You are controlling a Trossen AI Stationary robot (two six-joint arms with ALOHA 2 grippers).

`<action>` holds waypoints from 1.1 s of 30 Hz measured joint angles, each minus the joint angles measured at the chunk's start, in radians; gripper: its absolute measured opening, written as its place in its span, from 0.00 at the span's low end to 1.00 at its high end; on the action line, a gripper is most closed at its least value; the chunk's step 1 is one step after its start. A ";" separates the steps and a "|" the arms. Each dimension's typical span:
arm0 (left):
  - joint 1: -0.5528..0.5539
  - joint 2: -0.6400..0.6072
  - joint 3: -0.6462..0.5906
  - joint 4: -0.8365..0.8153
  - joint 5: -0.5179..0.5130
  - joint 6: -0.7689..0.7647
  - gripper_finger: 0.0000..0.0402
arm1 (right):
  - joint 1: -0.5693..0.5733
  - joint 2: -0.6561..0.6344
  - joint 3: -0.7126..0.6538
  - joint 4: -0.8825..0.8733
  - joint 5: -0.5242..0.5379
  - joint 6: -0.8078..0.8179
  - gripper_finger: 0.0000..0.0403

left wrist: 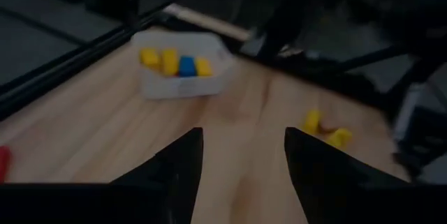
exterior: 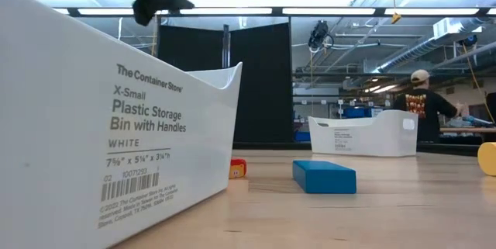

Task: Sort blocks by size
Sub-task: Put the yellow cylindrical block into the top white bin

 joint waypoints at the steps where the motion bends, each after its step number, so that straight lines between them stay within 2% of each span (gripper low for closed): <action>1: -0.022 -0.015 -0.018 0.028 -0.014 0.001 0.52 | -0.008 0.000 0.000 -0.052 -0.023 0.063 0.81; 5: -0.093 -0.064 -0.108 0.201 -0.033 0.020 0.52 | -0.034 0.000 0.000 -0.249 -0.128 0.288 0.81; 11: -0.144 -0.073 -0.247 0.428 -0.040 0.006 0.52 | -0.045 0.000 0.021 -0.564 -0.299 0.527 0.81; 17: -0.152 -0.072 -0.337 0.517 -0.046 -0.048 0.52 | -0.048 0.058 0.147 -0.977 -0.442 0.723 0.81; 23: -0.170 -0.072 -0.350 0.521 -0.049 -0.060 0.52 | 0.009 0.129 0.254 -1.327 -0.698 0.844 0.80; 27: -0.177 -0.072 -0.350 0.521 -0.049 -0.053 0.52 | 0.073 0.136 0.271 -1.438 -0.764 0.949 0.80; 33: -0.177 -0.072 -0.350 0.520 -0.050 -0.036 0.52 | 0.140 0.147 0.270 -1.450 -0.797 1.063 0.75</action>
